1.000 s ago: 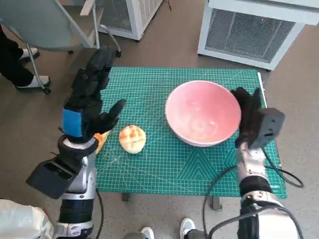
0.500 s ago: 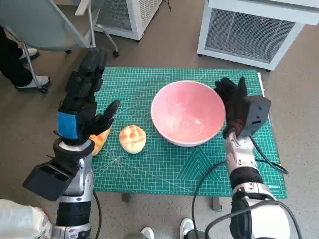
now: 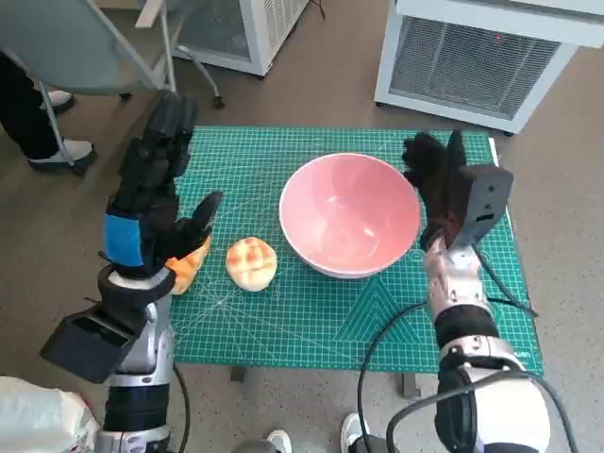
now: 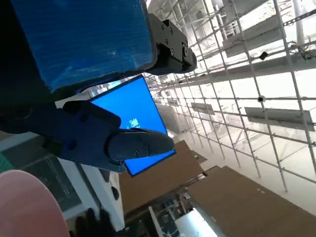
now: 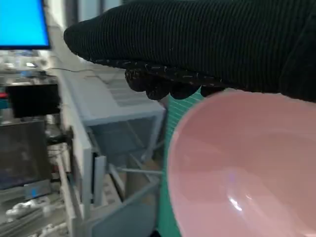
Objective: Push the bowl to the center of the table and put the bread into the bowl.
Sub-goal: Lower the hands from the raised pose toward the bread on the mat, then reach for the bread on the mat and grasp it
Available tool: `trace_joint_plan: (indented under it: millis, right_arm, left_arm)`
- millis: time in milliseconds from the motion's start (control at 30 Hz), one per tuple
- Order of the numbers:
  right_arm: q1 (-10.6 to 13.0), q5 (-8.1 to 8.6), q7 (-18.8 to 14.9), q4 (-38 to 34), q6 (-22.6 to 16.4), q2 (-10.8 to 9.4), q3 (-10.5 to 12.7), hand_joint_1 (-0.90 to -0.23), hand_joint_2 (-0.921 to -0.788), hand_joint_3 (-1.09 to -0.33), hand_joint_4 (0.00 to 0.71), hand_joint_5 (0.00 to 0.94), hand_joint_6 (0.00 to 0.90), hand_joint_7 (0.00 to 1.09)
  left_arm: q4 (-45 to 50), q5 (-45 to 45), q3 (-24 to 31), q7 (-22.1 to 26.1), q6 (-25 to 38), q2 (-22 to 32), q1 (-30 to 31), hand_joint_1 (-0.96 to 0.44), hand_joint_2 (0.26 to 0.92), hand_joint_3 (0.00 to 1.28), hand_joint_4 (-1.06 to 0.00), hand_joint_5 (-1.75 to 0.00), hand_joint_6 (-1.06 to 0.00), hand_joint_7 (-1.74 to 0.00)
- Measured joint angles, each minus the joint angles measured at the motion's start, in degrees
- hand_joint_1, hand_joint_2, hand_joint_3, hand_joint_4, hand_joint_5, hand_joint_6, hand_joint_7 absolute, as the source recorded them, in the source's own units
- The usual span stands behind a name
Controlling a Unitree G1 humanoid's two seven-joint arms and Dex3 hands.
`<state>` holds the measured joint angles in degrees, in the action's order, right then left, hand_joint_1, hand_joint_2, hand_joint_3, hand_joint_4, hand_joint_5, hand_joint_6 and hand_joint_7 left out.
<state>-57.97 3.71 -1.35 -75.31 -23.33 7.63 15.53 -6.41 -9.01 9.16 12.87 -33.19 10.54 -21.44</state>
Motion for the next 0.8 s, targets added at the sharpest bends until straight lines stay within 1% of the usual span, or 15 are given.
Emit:
trace_joint_plan:
  millis: [133,233,333,400,500,567,700,800]
  right_arm:
    - [-0.6,-0.18,-1.4,1.5,-5.6,1.2,-0.5,-0.538,-0.921,-0.846,0.204,0.003,0.268,0.09]
    - [-0.6,-1.22,-3.1,3.7,-12.4,1.7,-1.6,-0.552,-0.921,-0.842,0.211,0.006,0.270,0.09]
    - [-0.6,-1.21,-6.2,6.3,-18.6,2.0,-2.3,-0.559,-0.921,-0.841,0.232,0.014,0.275,0.09]
    - [-0.5,-0.01,-9.4,8.3,-22.1,2.1,-2.2,-0.564,-0.921,-0.829,0.241,0.017,0.281,0.10]
    - [0.2,3.32,-15.2,12.4,-26.8,1.9,-2.1,-0.568,-0.921,-0.809,0.250,0.017,0.289,0.10]
    - [0.7,5.30,-18.2,15.1,-29.0,1.7,-2.2,-0.563,-0.921,-0.789,0.252,0.016,0.294,0.11]
    - [1.4,7.39,-21.3,19.2,-31.3,1.2,-2.5,-0.560,-0.921,-0.761,0.255,0.013,0.300,0.11]
    - [1.6,7.89,-22.7,21.3,-32.4,1.1,-2.8,-0.562,-0.921,-0.754,0.256,0.012,0.303,0.11]
  left_arm:
    - [0.0,0.2,0.5,-0.2,0.1,0.8,0.0,-0.50,0.921,0.39,-0.29,0.00,-0.37,-0.05]
    - [0.1,0.7,0.9,-0.7,1.3,1.6,0.1,-0.50,0.921,0.40,-0.30,0.00,-0.37,-0.04]
    - [0.7,1.9,1.1,-1.2,3.6,2.8,0.5,-0.50,0.921,0.40,-0.30,0.00,-0.37,-0.04]
    - [1.9,3.0,1.3,-1.6,5.7,3.6,1.0,-0.50,0.921,0.40,-0.30,0.00,-0.37,-0.03]
    - [5.5,6.2,1.6,-2.5,11.1,5.6,2.4,-0.52,0.921,0.40,-0.29,0.00,-0.36,-0.03]
    - [8.4,9.0,1.8,-2.8,15.7,7.3,3.3,-0.53,0.921,0.40,-0.28,0.00,-0.35,-0.02]
    - [13.8,15.0,1.8,-2.5,25.5,10.5,4.6,-0.59,0.921,0.33,-0.22,0.00,-0.34,-0.01]
    - [17.3,20.6,1.5,-1.1,33.1,12.7,5.0,-0.64,0.921,0.22,-0.20,0.00,-0.33,-0.01]
